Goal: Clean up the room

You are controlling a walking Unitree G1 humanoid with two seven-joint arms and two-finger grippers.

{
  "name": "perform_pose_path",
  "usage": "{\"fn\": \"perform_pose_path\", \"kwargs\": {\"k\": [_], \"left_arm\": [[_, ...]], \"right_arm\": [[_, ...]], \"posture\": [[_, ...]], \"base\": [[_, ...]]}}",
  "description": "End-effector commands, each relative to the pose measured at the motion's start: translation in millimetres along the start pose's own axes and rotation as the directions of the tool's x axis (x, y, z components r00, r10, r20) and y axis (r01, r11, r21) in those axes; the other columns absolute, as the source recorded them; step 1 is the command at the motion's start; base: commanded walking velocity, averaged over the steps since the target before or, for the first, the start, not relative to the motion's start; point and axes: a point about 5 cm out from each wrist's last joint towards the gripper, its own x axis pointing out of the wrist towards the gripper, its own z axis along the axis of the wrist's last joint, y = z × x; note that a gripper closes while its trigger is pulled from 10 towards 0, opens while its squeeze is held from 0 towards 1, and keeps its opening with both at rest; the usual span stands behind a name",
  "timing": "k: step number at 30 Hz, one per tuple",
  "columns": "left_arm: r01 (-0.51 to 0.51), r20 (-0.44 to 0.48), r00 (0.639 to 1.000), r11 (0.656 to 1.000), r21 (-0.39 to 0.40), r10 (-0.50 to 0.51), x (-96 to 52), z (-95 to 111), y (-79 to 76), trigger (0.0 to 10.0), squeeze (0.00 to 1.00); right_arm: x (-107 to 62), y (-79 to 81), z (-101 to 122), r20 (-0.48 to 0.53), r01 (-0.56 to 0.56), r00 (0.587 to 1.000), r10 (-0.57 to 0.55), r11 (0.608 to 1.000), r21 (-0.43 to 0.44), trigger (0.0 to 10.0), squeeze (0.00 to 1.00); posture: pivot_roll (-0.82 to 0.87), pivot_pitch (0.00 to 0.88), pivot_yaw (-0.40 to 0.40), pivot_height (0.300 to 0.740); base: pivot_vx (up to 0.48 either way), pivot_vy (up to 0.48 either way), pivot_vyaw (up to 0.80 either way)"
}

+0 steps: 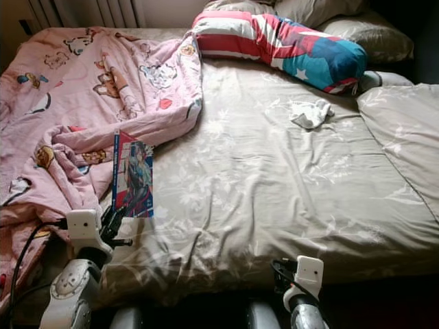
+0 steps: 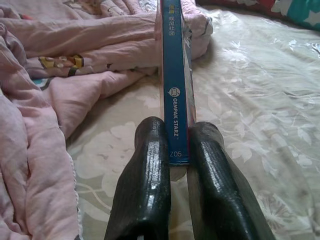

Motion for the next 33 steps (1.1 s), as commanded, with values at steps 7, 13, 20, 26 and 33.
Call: {"fn": "perform_pose_path", "kwargs": {"k": [7,13,20,26,33], "left_arm": [[0.002,0.026,1.0,1.0,0.004,-0.002,2.2,5,0.3,10.0,0.0],[0.004,0.024,1.0,1.0,0.004,-0.004,2.2,5,1.1,10.0,0.0],[0.01,0.022,1.0,1.0,-0.001,-0.01,2.4,4,-0.1,10.0,0.0],[0.013,0.02,1.0,1.0,-0.004,-0.013,4.3,2,-1.2,10.0,0.0],[0.028,0.01,1.0,1.0,-0.013,-0.028,6.4,-1,-4.0,10.0,0.0]], "right_arm": [[-5.2,-4.7,-9,-0.033,0.015,0.999,-0.015,1.0,-0.003,10.0,0.0],[-7.5,-5.3,-14,-0.053,0.019,0.998,-0.019,1.0,-0.009,10.0,0.0],[-13.4,-10.3,-26,-0.116,0.042,0.992,-0.044,0.999,-0.022,10.0,0.0],[-23.7,-18.3,-43,-0.203,0.063,0.976,-0.072,0.997,-0.049,10.0,0.0],[-24.3,-21.3,-45,-0.222,0.073,0.971,-0.084,0.996,-0.057,10.0,0.0]], "posture": [[-0.01,0.209,-0.027,0.674],[-0.01,0.203,-0.027,0.714],[-0.01,0.18,-0.029,0.734],[0.0,0.146,-0.033,0.734],[0.0,0.108,-0.031,0.734]], "base": [[0.0,0.0,0.0],[0.0,0.0,0.0],[0.0,0.0,0.0],[0.0,0.0,0.0],[0.0,0.0,0.0]]}}
